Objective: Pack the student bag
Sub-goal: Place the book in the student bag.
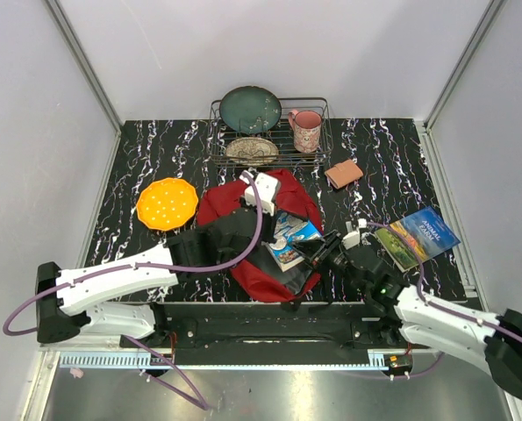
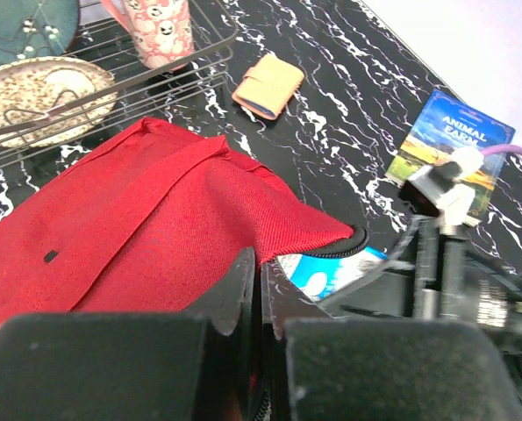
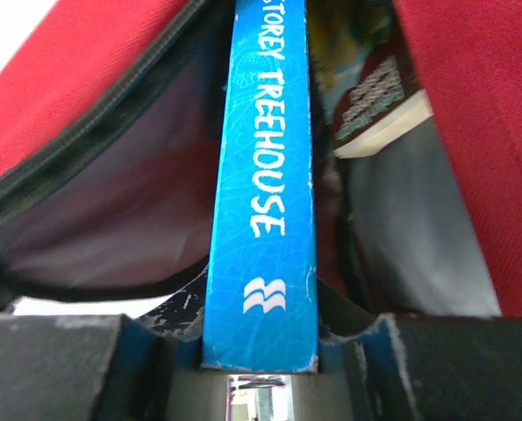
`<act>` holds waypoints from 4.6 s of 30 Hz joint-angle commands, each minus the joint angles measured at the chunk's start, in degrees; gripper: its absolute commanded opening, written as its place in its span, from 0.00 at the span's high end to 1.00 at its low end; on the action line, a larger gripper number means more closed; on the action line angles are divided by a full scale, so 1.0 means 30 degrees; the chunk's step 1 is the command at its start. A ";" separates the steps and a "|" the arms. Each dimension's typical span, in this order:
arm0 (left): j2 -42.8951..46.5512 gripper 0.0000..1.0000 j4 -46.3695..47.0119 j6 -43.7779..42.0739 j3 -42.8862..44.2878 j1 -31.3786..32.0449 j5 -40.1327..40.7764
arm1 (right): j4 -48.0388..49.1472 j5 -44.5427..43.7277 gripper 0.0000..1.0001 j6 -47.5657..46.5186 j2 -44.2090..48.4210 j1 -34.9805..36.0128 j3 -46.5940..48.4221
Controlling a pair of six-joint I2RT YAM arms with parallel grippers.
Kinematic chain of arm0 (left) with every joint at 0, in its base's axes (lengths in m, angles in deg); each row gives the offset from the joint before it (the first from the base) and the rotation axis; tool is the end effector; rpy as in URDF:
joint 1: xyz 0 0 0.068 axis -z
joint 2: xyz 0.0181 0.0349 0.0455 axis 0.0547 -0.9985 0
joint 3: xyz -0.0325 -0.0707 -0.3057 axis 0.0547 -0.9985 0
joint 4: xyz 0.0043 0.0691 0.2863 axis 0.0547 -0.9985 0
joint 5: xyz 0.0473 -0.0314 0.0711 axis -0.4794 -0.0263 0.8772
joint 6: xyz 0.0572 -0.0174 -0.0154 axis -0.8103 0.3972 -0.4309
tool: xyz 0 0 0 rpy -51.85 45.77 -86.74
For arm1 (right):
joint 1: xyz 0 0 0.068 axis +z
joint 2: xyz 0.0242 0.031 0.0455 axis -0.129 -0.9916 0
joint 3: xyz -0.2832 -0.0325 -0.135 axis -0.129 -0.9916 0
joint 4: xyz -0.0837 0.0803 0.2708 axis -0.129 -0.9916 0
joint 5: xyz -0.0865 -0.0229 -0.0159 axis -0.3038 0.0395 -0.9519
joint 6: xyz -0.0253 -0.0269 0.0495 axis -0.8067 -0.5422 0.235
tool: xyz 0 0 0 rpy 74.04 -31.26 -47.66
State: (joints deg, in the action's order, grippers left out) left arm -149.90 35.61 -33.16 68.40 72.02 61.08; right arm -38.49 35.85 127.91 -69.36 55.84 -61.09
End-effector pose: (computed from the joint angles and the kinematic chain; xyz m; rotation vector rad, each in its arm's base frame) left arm 0.1292 -0.2607 0.3974 0.3981 1.8009 -0.4988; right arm 0.1235 0.1343 0.2059 0.6293 1.8787 1.5663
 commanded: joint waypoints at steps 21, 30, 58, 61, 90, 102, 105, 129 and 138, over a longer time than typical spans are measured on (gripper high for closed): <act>-0.0160 1.00 0.0686 -0.1203 0.2333 0.0682 0.1165 | 1.1155 -0.2392 0.88 -0.0885 -1.5279 -0.0028 0.6303; 0.2185 1.00 0.1975 -0.0265 0.0076 -0.0460 -0.1796 | 1.1619 -0.2656 0.59 -0.1297 -1.8708 0.0001 0.7653; 0.1805 1.00 0.2502 0.0818 -0.0862 -0.1838 -0.2439 | 0.3883 -0.2421 0.53 -0.3494 -1.2117 0.0763 0.4926; 0.1864 1.00 0.2619 0.0935 -0.0920 -0.1838 -0.2732 | 0.5994 -0.2130 0.36 -0.3433 -1.4138 0.0763 0.6213; 0.2654 1.00 0.2092 0.0995 -0.1126 -0.1984 -0.3143 | -0.2181 -0.2713 0.41 -0.3376 -0.7989 0.1583 0.3877; 0.2391 1.00 0.1771 0.1229 -0.0862 -0.1984 -0.3670 | 0.5937 -0.2481 0.50 -0.4575 -1.3349 0.1087 0.4926; 0.2478 1.00 0.1448 0.1258 -0.0979 -0.1984 -0.3582 | 0.6204 -0.2040 0.52 -0.5307 -1.3733 0.0880 0.5484; 0.3299 0.29 0.1973 0.1025 -0.1184 -0.2423 -0.3405 | -2.1297 -1.1142 0.27 -0.2878 1.0787 0.0470 0.3577; 0.1431 0.01 0.2887 -0.0322 0.0773 -0.2482 -0.5544 | -2.4875 -1.8002 0.09 -0.5192 0.2042 -0.0198 0.9403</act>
State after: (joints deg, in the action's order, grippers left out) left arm -141.05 40.53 -30.80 64.82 64.94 47.66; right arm -106.38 -3.98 116.76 -49.77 57.30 -41.82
